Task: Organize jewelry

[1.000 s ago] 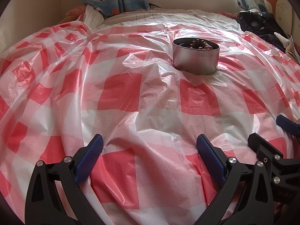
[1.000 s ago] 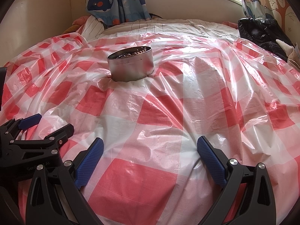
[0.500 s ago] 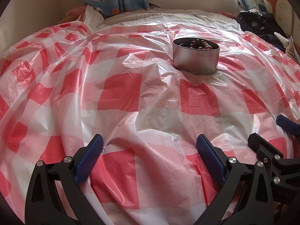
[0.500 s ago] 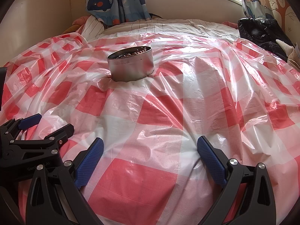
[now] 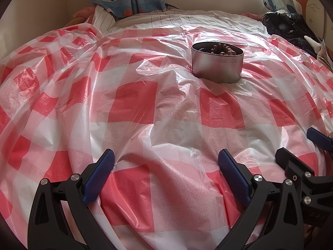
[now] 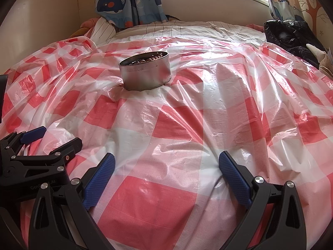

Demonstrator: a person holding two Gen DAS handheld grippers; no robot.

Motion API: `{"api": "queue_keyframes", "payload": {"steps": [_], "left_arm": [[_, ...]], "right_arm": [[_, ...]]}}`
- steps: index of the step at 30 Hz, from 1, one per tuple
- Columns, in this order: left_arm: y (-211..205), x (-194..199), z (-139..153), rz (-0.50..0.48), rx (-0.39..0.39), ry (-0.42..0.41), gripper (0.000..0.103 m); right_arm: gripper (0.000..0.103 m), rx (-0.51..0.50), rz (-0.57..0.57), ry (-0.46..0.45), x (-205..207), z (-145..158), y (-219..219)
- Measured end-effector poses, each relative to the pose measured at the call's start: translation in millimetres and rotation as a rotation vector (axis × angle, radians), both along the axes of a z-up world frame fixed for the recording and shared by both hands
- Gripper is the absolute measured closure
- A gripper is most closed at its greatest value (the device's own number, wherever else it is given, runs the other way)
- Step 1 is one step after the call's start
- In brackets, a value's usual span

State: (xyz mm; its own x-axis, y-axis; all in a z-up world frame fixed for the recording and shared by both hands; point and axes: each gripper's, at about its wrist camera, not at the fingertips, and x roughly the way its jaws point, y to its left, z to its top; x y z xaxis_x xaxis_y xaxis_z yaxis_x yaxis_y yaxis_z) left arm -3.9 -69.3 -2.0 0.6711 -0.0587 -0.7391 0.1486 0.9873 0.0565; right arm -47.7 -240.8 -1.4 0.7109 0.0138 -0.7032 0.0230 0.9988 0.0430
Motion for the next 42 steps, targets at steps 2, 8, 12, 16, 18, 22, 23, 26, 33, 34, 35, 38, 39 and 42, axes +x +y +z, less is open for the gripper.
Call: {"api": "queue_keyframes", "payload": {"steps": [2, 8, 12, 16, 18, 22, 23, 26, 33, 34, 35, 38, 39, 42], "left_arm": [[-0.5, 0.0, 0.0, 0.0, 0.0, 0.0, 0.007], [-0.4, 0.0, 0.0, 0.0, 0.0, 0.0, 0.007], [0.0, 0.0, 0.0, 0.0, 0.0, 0.0, 0.007], [0.2, 0.0, 0.0, 0.0, 0.0, 0.0, 0.007], [-0.5, -0.1, 0.0, 0.0, 0.0, 0.0, 0.007], [0.2, -0.1, 0.0, 0.0, 0.0, 0.0, 0.007], [-0.5, -0.1, -0.1, 0.0, 0.0, 0.0, 0.007], [-0.5, -0.1, -0.1, 0.0, 0.0, 0.0, 0.007], [-0.4, 0.0, -0.2, 0.0, 0.001, 0.0, 0.007], [0.3, -0.1, -0.2, 0.0, 0.001, 0.0, 0.007], [-0.3, -0.1, -0.1, 0.0, 0.001, 0.0, 0.007], [-1.2, 1.0, -0.4, 0.0, 0.009, 0.005, 0.007], [-5.1, 3.0, -1.3, 0.001, 0.027, 0.011, 0.007], [-6.5, 3.9, -1.7, 0.003, 0.039, 0.011, 0.007]], "right_arm": [[0.008, 0.0, 0.0, 0.0, 0.2, 0.1, 0.0], [0.008, 0.0, 0.0, 0.0, 0.6, 0.3, 0.2], [0.008, 0.0, 0.0, 0.0, 0.0, 0.0, -0.2], [0.008, 0.0, 0.0, 0.001, 0.3, 0.2, -0.1], [0.008, 0.0, 0.0, 0.001, 0.5, 0.3, 0.0], [0.008, 0.0, 0.0, 0.001, 0.7, 0.3, -0.1], [0.008, 0.001, 0.001, 0.002, 0.5, 0.1, -0.3], [0.008, 0.001, 0.0, 0.001, 0.7, 0.2, -0.1], [0.008, 0.002, 0.001, 0.002, 0.7, 0.3, -0.4], [0.008, 0.002, 0.0, 0.002, 0.8, 0.3, -0.4], [0.008, 0.001, 0.0, 0.001, 0.9, 0.3, -0.4], [0.008, 0.002, 0.001, 0.001, 0.4, 0.1, -0.9], [0.008, 0.002, 0.0, 0.002, 1.2, 0.4, -0.5], [0.008, 0.001, 0.0, 0.004, 0.6, 0.2, -0.6]]}}
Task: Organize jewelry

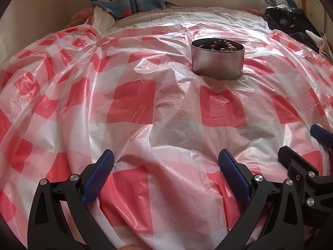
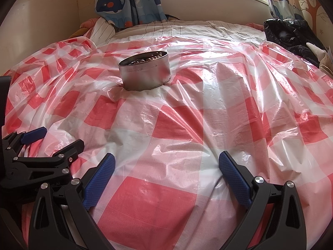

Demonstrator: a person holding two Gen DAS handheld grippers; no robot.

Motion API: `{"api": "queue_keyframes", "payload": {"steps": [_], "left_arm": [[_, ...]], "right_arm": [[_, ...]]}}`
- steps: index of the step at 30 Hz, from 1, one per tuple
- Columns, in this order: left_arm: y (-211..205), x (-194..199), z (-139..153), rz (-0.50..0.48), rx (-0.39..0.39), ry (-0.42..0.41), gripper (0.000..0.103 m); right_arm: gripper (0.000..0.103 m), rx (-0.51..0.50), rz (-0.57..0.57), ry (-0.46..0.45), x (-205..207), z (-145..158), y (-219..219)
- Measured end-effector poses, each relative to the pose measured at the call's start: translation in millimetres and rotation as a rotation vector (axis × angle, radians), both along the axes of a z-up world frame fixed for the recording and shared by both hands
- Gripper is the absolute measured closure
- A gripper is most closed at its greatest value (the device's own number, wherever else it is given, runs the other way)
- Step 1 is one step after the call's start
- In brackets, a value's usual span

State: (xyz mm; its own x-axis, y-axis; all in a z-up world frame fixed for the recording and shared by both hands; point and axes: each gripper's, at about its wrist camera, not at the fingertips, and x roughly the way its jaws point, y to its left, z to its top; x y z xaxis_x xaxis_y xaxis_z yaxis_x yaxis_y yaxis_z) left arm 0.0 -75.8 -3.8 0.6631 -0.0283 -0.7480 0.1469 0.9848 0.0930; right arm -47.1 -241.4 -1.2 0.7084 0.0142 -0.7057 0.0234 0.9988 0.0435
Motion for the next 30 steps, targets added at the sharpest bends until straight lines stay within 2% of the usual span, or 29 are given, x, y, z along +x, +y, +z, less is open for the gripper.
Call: {"api": "queue_keyframes", "payload": {"steps": [10, 18, 30], "left_arm": [[-0.1, -0.2, 0.4, -0.002, 0.0, -0.003, 0.007], [-2.8, -4.2, 0.4, 0.012, 0.029, -0.014, 0.006], [-0.9, -2.2, -1.1, 0.006, 0.002, 0.001, 0.006]], "right_arm": [[0.008, 0.001, 0.001, 0.0, 0.4, -0.3, -0.1], [0.008, -0.001, 0.001, 0.001, 0.6, -0.3, 0.0], [0.008, 0.0, 0.001, 0.002, 0.4, -0.2, -0.2]]}}
